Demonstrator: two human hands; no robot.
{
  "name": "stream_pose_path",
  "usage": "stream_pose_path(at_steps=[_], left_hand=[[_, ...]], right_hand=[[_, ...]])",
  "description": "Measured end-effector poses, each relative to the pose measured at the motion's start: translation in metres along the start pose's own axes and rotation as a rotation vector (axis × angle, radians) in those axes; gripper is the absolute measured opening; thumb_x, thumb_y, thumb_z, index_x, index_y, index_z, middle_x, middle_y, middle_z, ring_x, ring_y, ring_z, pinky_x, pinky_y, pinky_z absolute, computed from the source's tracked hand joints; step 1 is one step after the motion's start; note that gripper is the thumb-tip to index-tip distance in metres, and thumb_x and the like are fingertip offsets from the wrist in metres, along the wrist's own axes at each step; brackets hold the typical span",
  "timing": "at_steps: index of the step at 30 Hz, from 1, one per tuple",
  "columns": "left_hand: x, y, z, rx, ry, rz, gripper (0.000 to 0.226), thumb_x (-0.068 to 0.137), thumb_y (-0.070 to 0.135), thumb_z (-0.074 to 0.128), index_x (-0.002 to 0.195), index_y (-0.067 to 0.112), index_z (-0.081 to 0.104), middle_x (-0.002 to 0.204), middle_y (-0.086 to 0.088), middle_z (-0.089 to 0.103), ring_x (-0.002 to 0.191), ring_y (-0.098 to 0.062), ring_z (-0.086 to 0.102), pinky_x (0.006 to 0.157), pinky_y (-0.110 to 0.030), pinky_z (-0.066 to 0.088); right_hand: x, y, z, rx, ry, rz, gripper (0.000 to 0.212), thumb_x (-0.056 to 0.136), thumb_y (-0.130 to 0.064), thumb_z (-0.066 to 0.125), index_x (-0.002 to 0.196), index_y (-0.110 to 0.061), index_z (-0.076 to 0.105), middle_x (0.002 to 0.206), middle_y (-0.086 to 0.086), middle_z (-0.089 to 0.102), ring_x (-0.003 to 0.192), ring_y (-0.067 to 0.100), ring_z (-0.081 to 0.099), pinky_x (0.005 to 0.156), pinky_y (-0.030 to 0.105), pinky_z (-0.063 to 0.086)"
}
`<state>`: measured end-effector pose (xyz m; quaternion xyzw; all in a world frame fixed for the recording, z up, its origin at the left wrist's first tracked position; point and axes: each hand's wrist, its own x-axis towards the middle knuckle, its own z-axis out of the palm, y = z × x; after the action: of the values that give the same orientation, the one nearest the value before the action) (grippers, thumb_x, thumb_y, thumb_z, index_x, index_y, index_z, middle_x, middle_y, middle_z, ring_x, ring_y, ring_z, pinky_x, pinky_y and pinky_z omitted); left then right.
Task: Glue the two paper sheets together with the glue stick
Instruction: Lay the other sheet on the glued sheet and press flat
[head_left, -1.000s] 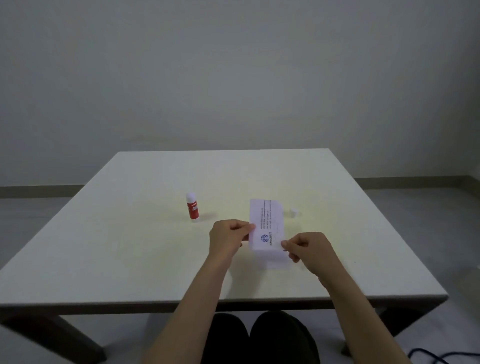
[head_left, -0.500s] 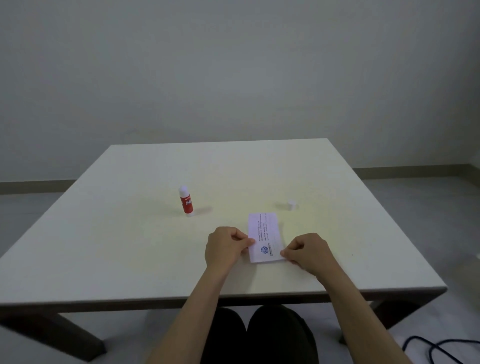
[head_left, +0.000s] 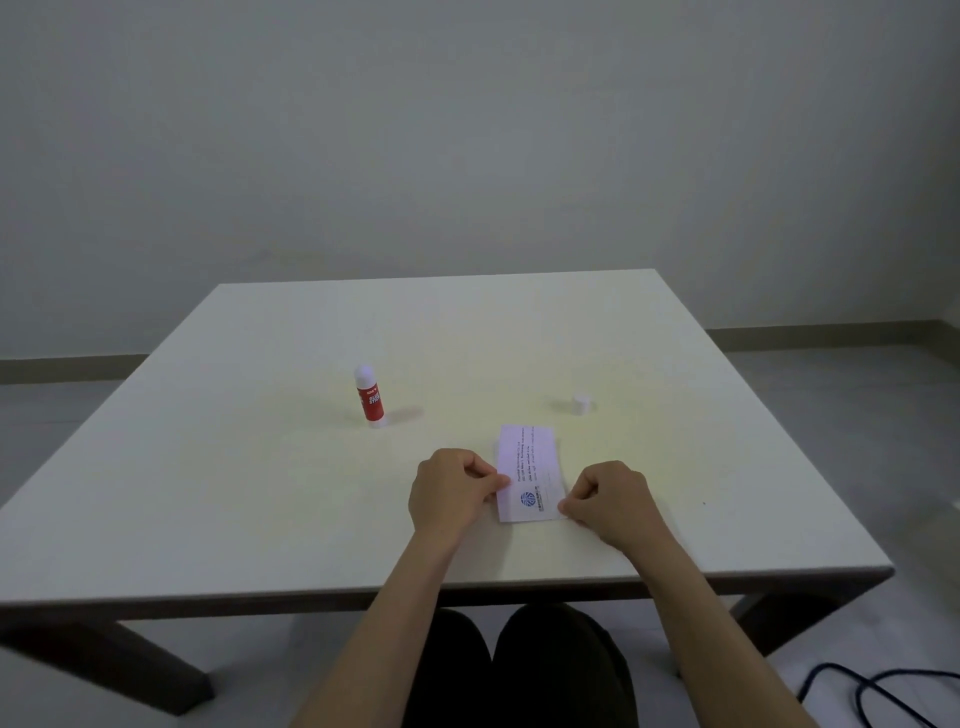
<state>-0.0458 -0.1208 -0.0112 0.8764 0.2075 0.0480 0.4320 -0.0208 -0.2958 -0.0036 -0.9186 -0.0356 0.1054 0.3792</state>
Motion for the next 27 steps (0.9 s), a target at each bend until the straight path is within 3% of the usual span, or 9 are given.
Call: stream_pose_path(at_steps=[3,9,12,14,15,17,20,24,27], left_hand=[[-0.001,0.0,0.002,0.034,0.026,0.016,0.019,0.069,0.031,0.079,0.058,0.026,0.064,0.063,0.016,0.063,0.067,-0.009,0.061,0.052,-0.022,0.039],[0.0,-0.005,0.007,0.086,0.09,0.065,0.027,0.067,0.031,0.08,0.066,0.025,0.054,0.069,0.012,0.058,0.071,-0.014,0.059,0.054,-0.025,0.037],[0.003,-0.007,0.007,0.124,0.075,0.168,0.031,0.068,0.03,0.079,0.089,0.023,0.057,0.086,0.007,0.057,0.077,-0.015,0.056,0.061,-0.027,0.043],[0.008,-0.01,0.003,0.163,0.023,0.277,0.044,0.075,0.032,0.074,0.115,0.027,0.058,0.113,0.005,0.056,0.096,-0.015,0.059,0.081,-0.034,0.048],[0.011,-0.012,-0.001,0.188,-0.023,0.347,0.051,0.081,0.034,0.068,0.128,0.027,0.053,0.128,0.004,0.052,0.113,-0.015,0.055,0.094,-0.037,0.045],[0.017,-0.014,-0.008,0.303,-0.172,0.49,0.059,0.091,0.043,0.052,0.145,0.029,0.034,0.154,0.007,0.032,0.142,-0.014,0.028,0.114,-0.042,0.026],[0.022,-0.016,-0.009,0.585,-0.424,0.542,0.07,0.094,0.054,0.034,0.151,0.028,0.003,0.161,0.013,-0.005,0.148,-0.015,-0.014,0.118,-0.048,-0.011],[0.022,-0.017,-0.004,0.731,-0.498,0.534,0.075,0.093,0.058,0.027,0.151,0.025,-0.007,0.161,0.011,-0.012,0.147,-0.018,-0.019,0.117,-0.051,-0.015],[0.022,-0.018,-0.005,0.749,-0.491,0.549,0.076,0.093,0.059,0.028,0.151,0.024,-0.005,0.161,0.01,-0.01,0.148,-0.018,-0.016,0.117,-0.053,-0.012]], right_hand=[[0.002,-0.002,0.003,-0.085,-0.002,-0.003,0.034,0.072,-0.004,0.064,0.048,-0.015,0.042,0.058,-0.001,0.053,0.05,0.008,0.045,0.044,0.021,0.034],[0.005,-0.003,0.001,-0.141,-0.036,0.0,0.035,0.074,-0.009,0.066,0.051,-0.017,0.04,0.063,-0.002,0.051,0.06,0.013,0.047,0.045,0.02,0.032],[0.005,-0.003,0.0,-0.148,-0.04,0.004,0.036,0.074,-0.009,0.066,0.051,-0.017,0.04,0.062,-0.003,0.051,0.064,0.016,0.049,0.046,0.02,0.033],[0.006,-0.003,0.0,-0.153,-0.047,0.003,0.036,0.074,-0.008,0.065,0.05,-0.017,0.04,0.062,0.0,0.052,0.065,0.018,0.05,0.046,0.02,0.034],[0.006,-0.003,0.0,-0.153,-0.047,0.005,0.035,0.074,-0.008,0.065,0.05,-0.017,0.041,0.065,0.001,0.054,0.066,0.018,0.051,0.046,0.02,0.035],[0.007,-0.003,0.0,-0.159,-0.042,-0.002,0.034,0.074,-0.009,0.065,0.051,-0.017,0.041,0.07,0.002,0.056,0.069,0.018,0.052,0.047,0.02,0.035],[0.009,-0.001,0.001,-0.17,-0.027,-0.015,0.033,0.074,-0.01,0.065,0.052,-0.018,0.042,0.071,0.001,0.056,0.07,0.017,0.052,0.048,0.02,0.035],[0.009,0.0,0.0,-0.167,-0.037,-0.017,0.033,0.074,-0.011,0.068,0.052,-0.018,0.043,0.067,-0.003,0.054,0.071,0.016,0.053,0.051,0.021,0.037],[0.003,0.001,0.003,-0.139,0.12,-0.07,0.015,0.08,-0.023,0.069,0.071,-0.017,0.058,0.081,-0.002,0.059,0.083,0.018,0.056,0.066,0.027,0.043]])
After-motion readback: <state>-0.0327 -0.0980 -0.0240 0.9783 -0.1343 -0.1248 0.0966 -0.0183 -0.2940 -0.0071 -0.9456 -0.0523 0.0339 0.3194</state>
